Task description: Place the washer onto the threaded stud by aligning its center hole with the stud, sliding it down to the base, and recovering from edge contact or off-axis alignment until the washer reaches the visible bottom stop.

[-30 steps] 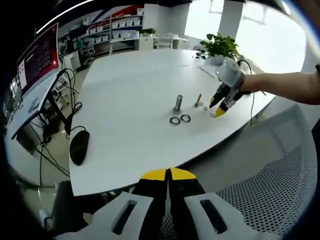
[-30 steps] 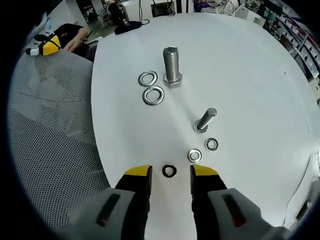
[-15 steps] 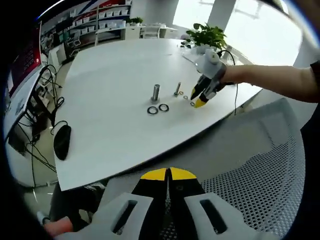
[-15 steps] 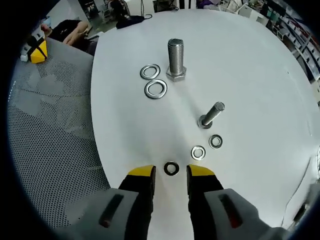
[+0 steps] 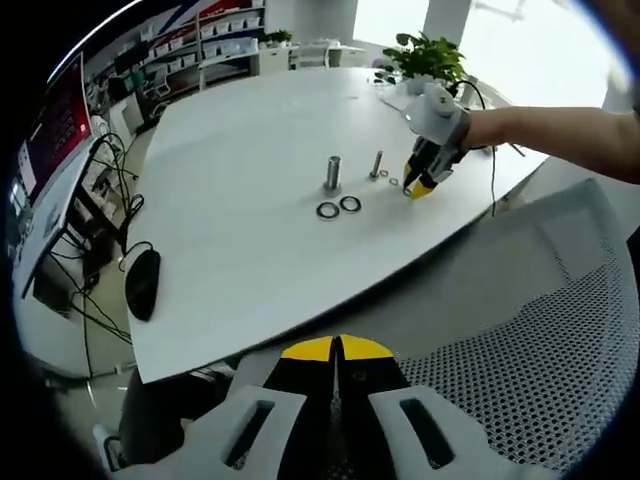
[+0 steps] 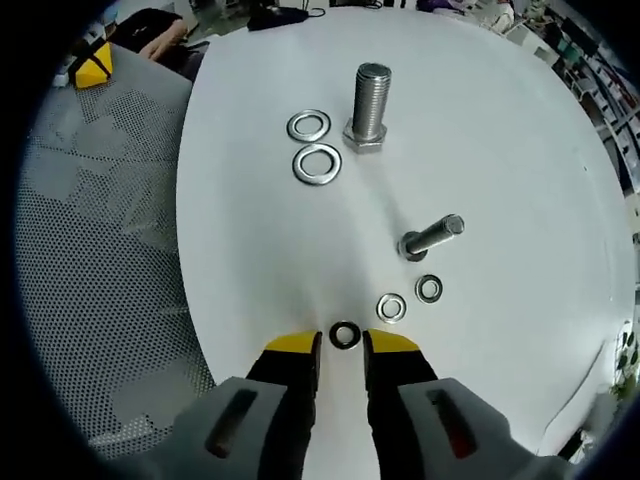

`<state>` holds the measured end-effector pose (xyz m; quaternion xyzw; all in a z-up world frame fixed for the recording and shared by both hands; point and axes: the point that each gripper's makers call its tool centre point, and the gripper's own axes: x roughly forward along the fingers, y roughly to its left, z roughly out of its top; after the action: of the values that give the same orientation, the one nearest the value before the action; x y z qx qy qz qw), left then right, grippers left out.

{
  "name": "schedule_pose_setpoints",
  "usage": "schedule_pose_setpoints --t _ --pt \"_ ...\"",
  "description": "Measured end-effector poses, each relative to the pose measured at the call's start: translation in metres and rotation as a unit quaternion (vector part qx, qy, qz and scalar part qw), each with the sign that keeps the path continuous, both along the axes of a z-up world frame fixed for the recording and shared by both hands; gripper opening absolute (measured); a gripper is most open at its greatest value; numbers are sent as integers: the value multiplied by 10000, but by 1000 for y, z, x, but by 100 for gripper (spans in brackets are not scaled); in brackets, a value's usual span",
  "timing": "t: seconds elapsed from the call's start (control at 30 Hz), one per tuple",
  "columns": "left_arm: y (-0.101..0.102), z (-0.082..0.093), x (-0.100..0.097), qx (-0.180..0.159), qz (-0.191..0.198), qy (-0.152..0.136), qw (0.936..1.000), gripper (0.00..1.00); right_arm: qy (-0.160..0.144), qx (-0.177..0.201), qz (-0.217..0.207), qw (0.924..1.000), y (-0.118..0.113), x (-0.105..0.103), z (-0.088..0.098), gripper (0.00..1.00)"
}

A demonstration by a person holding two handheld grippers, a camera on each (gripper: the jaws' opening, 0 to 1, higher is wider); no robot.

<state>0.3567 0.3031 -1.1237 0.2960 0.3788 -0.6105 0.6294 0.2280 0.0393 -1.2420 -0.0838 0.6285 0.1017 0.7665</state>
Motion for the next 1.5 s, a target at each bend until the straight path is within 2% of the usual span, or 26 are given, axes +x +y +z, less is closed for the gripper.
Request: schedule_pose_setpoints --t 0.4,0.6,0.87,1.0,1.3,1.37,1.5 --pt "0 0 1 -3 7 -50 10000 0 -42 -88 141 9999 0 1 -1 20" --pt "0 -1 2 -4 22 -43 10000 0 -61 -79 34 9999 3 -2 3 20" --pt "-1 -1 2 -7 28 -93 10000 0 -114 -78 225 9997 1 2 -4 20" --pt "-1 0 2 -22 15 -106 9999 0 -90 -93 363 9993 0 3 -3 20" --pt "-1 -1 4 -36 -17 -142 9999 0 -97 -86 329 9994 2 -1 4 19" --pt "-1 -1 4 -37 -17 -143 9999 0 -93 -93 309 9994 2 2 -3 19" --pt "-1 -1 5 -38 -2 -142 9999 0 -139 -105 299 9994 3 0 3 20"
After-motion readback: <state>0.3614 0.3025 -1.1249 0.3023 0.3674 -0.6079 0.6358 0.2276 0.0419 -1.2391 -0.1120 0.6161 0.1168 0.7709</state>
